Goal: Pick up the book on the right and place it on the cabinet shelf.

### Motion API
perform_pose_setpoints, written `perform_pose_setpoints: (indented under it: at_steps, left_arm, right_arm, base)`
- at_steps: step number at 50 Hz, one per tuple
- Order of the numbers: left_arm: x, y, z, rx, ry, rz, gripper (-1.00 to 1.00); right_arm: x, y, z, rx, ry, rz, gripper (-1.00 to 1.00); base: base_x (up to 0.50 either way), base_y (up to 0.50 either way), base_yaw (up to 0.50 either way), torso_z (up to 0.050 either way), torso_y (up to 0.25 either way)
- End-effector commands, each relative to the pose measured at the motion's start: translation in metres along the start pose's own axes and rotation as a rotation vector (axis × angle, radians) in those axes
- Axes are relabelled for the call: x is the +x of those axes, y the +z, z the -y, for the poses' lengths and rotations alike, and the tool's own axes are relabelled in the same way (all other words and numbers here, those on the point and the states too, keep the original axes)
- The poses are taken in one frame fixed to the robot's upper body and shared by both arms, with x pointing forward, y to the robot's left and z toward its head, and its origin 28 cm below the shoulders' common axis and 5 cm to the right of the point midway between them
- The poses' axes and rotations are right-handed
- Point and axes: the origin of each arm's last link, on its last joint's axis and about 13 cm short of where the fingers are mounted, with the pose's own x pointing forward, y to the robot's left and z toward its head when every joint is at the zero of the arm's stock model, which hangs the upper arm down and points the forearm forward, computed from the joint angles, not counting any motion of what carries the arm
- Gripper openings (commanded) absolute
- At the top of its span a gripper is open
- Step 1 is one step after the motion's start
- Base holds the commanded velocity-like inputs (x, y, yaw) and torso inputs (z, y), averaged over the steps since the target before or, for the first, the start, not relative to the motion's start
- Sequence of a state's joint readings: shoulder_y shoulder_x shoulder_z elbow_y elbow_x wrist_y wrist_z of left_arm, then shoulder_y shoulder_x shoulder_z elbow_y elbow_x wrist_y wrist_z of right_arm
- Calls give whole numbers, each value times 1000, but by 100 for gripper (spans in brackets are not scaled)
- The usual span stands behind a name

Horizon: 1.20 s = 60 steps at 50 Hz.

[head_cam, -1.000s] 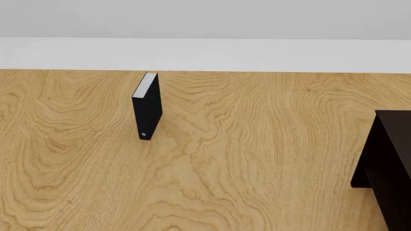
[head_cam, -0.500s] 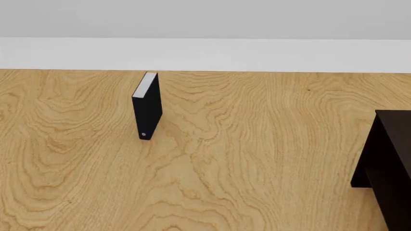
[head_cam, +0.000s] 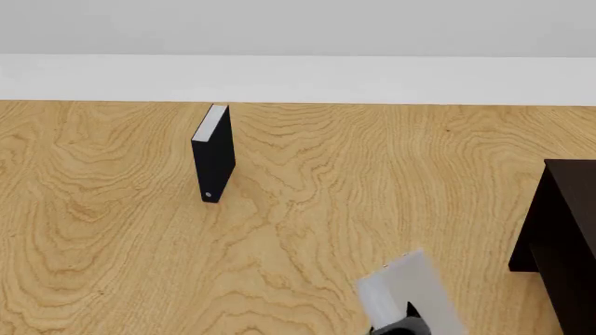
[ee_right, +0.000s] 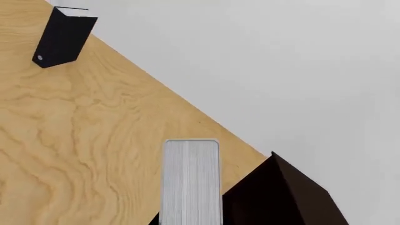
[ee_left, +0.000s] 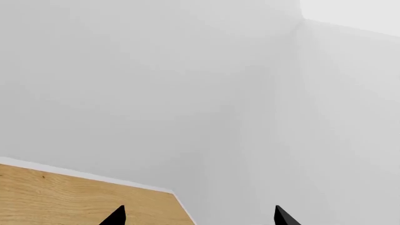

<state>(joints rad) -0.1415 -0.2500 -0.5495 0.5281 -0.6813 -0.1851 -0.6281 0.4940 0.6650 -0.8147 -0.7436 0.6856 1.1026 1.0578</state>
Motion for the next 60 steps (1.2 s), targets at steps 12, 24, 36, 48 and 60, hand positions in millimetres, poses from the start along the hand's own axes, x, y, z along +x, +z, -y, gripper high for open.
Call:
perform_pose_setpoints:
  at_steps: [12,24,36,48,60]
  left_arm:
    - [0,1,0,-9,-6,-1,100]
    - [1,0,0,-13,-7,-2,100]
    - [1,0,0,-15,-8,-5,100]
    - [1,0,0,-15,-6,-8,100]
    - [1,0,0,-19,-9,-15,100]
  right_arm:
    - [58,11,-10,-84,-276,-2,-100]
    - [75,19,-18,-226,-383,-51,-100]
    - [86,15,-31,-438,-534,-137,-100]
    - [97,5,-38,-443,-499,-295,-100]
    - [102,-4,-40,-441,-445,-340,-100]
  base:
    - [0,0,0,0,1]
    - [0,0,0,0,2]
    - [0,0,0,0,1]
    - [0,0,0,0,2]
    - [0,0,0,1,1]
